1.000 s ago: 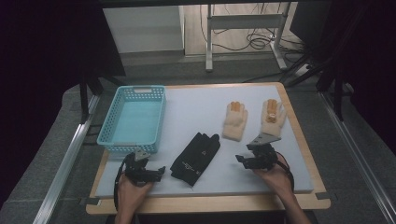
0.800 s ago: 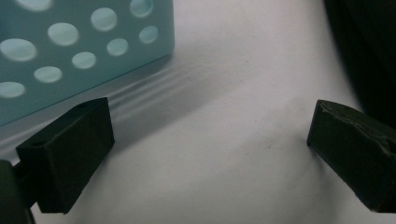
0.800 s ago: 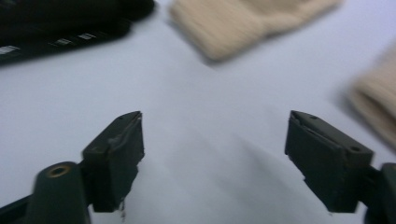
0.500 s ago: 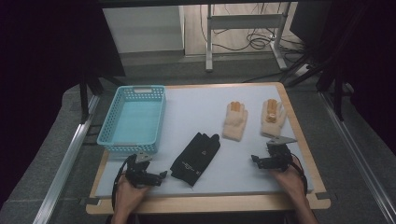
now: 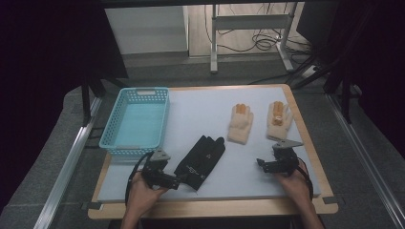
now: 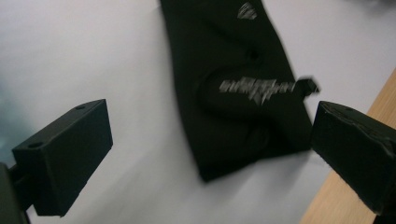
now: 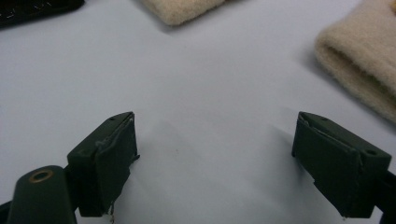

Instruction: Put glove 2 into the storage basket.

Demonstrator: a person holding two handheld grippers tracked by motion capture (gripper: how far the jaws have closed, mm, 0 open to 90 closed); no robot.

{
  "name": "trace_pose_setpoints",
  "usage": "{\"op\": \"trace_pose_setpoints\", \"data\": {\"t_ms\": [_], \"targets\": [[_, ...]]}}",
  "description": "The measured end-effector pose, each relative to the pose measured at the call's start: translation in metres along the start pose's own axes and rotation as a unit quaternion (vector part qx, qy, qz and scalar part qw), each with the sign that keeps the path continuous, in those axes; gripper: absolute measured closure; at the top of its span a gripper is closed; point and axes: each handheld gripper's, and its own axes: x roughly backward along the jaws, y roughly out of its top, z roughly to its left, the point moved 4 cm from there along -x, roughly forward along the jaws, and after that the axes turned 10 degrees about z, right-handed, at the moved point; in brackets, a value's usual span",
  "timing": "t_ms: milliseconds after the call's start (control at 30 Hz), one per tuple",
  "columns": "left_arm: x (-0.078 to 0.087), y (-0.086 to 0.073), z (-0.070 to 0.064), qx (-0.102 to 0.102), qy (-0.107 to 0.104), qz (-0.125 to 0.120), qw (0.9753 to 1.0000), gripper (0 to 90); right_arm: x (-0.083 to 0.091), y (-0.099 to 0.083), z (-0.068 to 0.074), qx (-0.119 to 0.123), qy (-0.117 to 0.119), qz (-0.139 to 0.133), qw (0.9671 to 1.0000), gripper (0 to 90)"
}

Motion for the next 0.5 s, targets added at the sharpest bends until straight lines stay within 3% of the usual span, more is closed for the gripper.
{"op": "trace_pose_setpoints", "data": {"t_ms": [200,267,400,500], "targets": [[-0.027,0.035,-0.009,-0.009,0.002,0.027,0.9996,0.0,0.000,0.000,0.000,0.000,0.000,0.000,1.0000,13.6],[-0.037,0.044,-0.007,-0.001,0.004,0.040,0.9992,0.0,0.000,0.000,0.000,0.001,0.000,0.000,1.0000,13.6],[-0.053,0.050,-0.006,0.003,0.011,0.067,0.9977,0.0,0.000,0.000,0.000,0.001,0.000,0.000,1.0000,13.6],[-0.064,0.051,-0.011,0.009,-0.010,0.077,0.9969,0.0,0.000,0.000,0.000,0.001,0.000,0.000,1.0000,13.6]]}}
